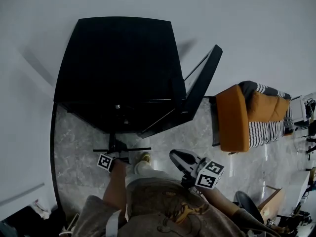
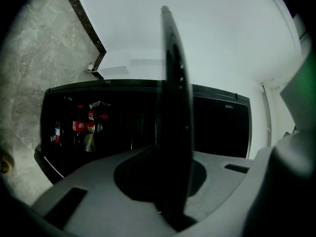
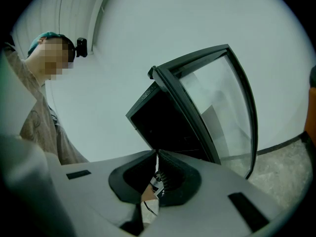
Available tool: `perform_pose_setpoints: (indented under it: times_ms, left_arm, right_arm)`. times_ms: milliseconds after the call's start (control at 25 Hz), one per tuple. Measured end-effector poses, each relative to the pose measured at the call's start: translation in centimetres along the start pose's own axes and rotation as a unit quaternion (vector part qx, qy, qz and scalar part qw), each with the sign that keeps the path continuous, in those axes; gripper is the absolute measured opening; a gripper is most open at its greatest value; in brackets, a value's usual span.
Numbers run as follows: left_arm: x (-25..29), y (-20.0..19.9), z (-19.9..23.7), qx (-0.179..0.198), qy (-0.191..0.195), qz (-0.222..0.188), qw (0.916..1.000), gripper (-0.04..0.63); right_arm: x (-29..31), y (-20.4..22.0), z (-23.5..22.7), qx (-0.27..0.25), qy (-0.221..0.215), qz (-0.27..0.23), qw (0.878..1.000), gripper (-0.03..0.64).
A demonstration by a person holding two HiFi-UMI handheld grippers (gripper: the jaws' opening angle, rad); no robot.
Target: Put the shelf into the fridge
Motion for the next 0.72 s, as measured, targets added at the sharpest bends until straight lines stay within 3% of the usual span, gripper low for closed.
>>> perform_pose_setpoints:
  times_ms: [720]
  left_arm:
    - [1.5,-0.1,0.6,0.028,0.001,0.002,0.9996,0.017]
  right_arm:
    - [0.1,0.4,-0.5,0.008,0.001,0.005,1.0,0.026]
Point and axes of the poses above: the fingertips, and each gripper's own axes: x forward along the fingers, z to its left, y out of its underside, the point moved 8 cm from there along -x, backward along the fingers, and after that the axes turned 11 degrees about x, right-handed, at the moved point
